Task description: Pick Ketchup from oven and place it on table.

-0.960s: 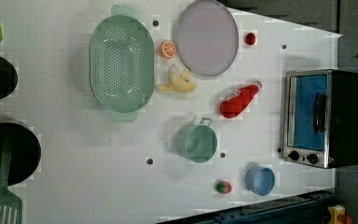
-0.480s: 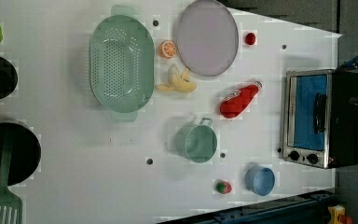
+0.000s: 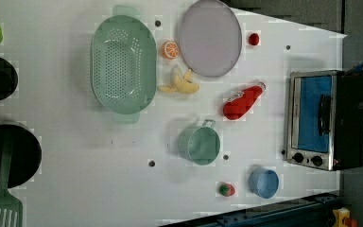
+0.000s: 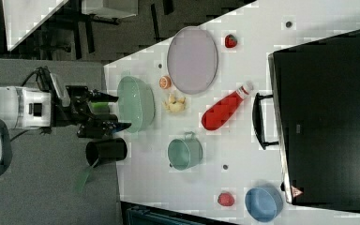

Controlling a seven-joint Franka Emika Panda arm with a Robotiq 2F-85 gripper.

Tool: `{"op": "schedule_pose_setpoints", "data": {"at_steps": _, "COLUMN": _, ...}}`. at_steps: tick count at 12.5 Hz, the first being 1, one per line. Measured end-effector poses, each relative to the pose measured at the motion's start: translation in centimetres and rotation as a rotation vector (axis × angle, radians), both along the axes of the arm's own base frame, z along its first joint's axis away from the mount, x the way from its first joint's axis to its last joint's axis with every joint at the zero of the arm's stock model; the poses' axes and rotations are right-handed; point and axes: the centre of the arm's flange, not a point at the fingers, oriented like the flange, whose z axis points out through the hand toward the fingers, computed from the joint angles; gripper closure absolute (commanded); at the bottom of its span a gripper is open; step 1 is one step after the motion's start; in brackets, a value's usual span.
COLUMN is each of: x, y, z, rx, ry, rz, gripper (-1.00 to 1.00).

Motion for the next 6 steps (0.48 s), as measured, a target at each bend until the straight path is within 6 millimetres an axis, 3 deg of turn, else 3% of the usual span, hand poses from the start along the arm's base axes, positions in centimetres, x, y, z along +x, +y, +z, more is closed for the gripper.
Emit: {"op": "schedule_pose_setpoints", "data": {"at_steps": 6, "x": 0.5, "y": -0.2, "z": 0.9, "rx": 0.005, "ry": -0.029, "rz": -0.006, "gripper": -1.00}}
